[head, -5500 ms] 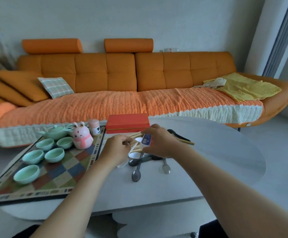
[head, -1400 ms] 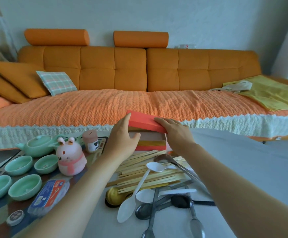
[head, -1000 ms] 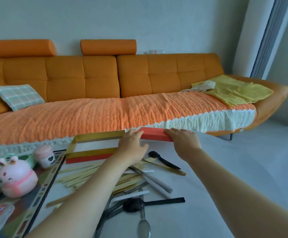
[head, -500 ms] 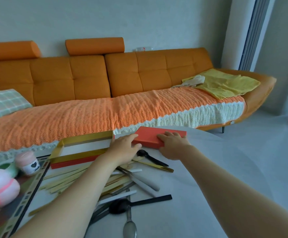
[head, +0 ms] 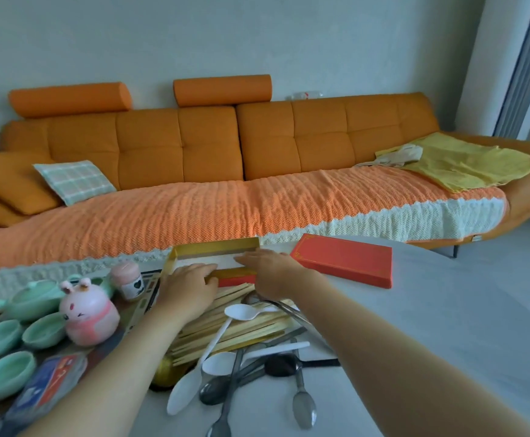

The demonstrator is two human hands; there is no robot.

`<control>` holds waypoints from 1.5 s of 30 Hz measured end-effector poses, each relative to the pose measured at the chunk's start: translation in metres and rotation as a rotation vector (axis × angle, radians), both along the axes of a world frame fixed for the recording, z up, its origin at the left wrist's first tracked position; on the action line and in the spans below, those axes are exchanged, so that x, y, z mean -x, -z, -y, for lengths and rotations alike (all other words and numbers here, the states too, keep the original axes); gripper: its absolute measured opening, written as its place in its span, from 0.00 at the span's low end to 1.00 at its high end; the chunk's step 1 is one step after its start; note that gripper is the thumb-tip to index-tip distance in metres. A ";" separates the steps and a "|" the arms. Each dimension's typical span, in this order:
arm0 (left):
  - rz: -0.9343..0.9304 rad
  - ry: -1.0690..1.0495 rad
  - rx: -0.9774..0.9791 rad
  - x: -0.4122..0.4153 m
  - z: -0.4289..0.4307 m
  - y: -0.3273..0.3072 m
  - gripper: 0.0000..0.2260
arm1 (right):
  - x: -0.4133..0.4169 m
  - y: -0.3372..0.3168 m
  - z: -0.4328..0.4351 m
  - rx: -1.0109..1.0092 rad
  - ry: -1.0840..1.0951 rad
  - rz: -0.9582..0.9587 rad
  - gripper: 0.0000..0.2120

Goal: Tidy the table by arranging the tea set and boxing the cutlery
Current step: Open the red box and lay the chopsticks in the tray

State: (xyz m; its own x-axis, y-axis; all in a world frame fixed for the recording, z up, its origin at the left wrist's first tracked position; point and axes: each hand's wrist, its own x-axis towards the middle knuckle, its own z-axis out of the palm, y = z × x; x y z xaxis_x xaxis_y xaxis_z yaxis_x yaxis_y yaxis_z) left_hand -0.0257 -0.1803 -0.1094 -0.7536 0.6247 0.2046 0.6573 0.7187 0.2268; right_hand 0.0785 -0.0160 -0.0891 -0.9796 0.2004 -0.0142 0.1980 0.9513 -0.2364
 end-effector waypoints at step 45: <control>0.005 0.261 -0.087 -0.061 0.097 0.003 0.15 | -0.043 0.009 0.088 -0.478 -0.135 -0.101 0.16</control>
